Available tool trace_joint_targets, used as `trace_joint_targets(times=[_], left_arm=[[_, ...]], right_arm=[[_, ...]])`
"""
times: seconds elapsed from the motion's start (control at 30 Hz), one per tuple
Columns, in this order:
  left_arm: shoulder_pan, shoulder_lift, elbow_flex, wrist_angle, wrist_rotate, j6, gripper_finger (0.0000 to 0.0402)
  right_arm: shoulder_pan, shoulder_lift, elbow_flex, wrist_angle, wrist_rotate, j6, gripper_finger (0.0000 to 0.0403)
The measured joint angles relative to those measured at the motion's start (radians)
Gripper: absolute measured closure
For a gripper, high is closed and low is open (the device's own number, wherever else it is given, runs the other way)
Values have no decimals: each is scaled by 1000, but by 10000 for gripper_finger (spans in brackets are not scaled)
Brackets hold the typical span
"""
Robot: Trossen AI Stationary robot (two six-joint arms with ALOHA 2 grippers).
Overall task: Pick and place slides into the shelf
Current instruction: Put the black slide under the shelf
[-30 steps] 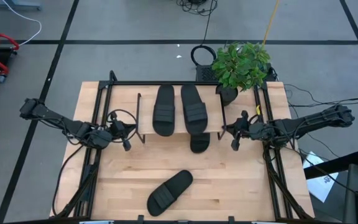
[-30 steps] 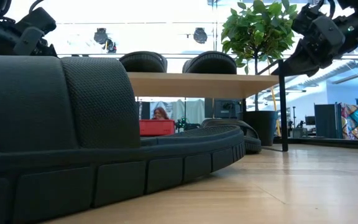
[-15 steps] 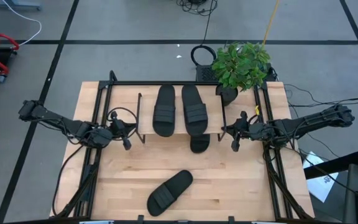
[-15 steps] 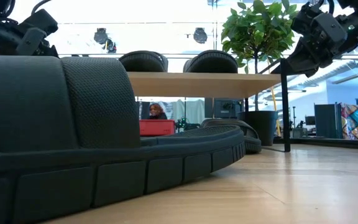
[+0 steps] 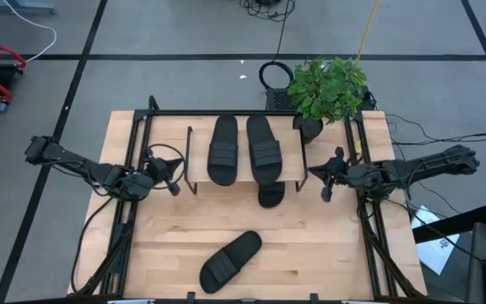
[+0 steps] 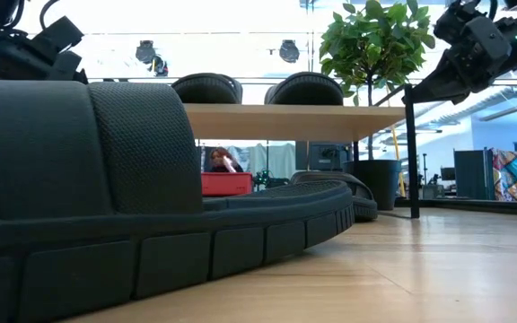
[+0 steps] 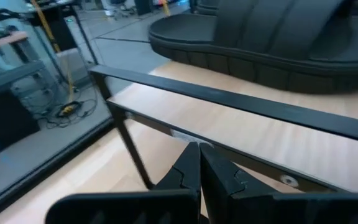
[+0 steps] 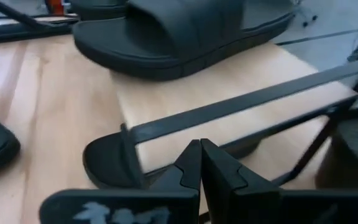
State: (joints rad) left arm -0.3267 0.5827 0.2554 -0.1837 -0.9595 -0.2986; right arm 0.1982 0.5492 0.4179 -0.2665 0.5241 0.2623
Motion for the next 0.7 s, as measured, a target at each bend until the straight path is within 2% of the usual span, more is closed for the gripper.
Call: trace_joint_targets(times=[0.2,0.43,0.57,0.7], left_arm=[[0,0,0,1,-93,-3,401],[0,0,0,14,-183,57,401],[0,0,0,59,-188,135,401],[0,0,0,119,-187,214,401]], right_arm=[[0,-113,0,-80,70,-23,403],[0,-206,57,-53,73,-201,403],[0,-204,130,49,-25,-343,403],[0,-139,196,148,-159,-426,403]])
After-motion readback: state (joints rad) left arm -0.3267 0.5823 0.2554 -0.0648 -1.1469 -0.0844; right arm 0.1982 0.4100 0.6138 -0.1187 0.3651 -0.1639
